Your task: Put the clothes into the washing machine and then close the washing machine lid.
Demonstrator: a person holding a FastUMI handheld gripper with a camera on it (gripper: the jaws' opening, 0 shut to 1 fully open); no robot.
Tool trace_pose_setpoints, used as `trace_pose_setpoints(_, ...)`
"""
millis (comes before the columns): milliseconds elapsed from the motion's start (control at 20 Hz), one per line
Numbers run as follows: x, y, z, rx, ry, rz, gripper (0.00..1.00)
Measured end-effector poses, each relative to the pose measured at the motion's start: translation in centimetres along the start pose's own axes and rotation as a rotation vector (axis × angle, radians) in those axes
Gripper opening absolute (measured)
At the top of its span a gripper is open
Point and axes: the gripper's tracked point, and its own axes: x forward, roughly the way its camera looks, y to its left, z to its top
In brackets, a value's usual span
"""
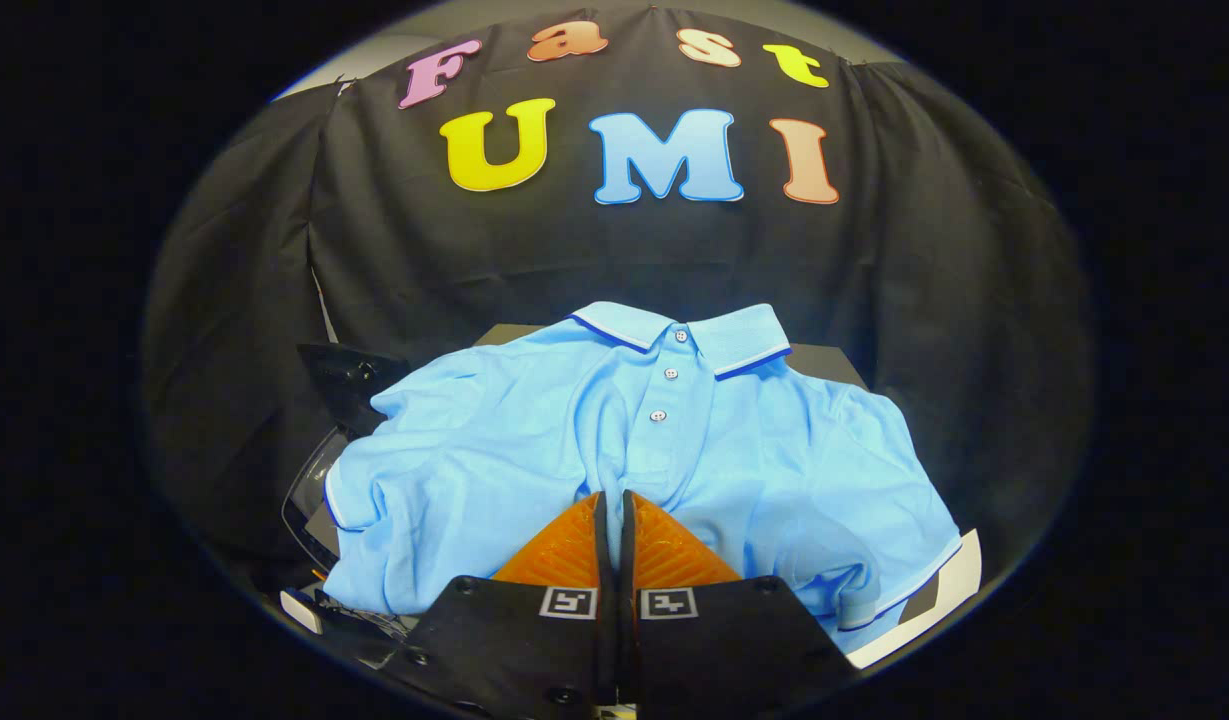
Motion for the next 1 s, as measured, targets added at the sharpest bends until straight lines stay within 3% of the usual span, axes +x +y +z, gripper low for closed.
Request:
trace_pose_setpoints(300,-0.6,0.1,1.1,0.162,-0.07,0.102,0.02)
trace_pose_setpoints(600,-2.8,1.6,6.1,0.164,-0.187,0.144,0.02)
trace_pose_setpoints(1000,-5.3,9.5,11.4,0.143,-0.273,0.177,0.02)
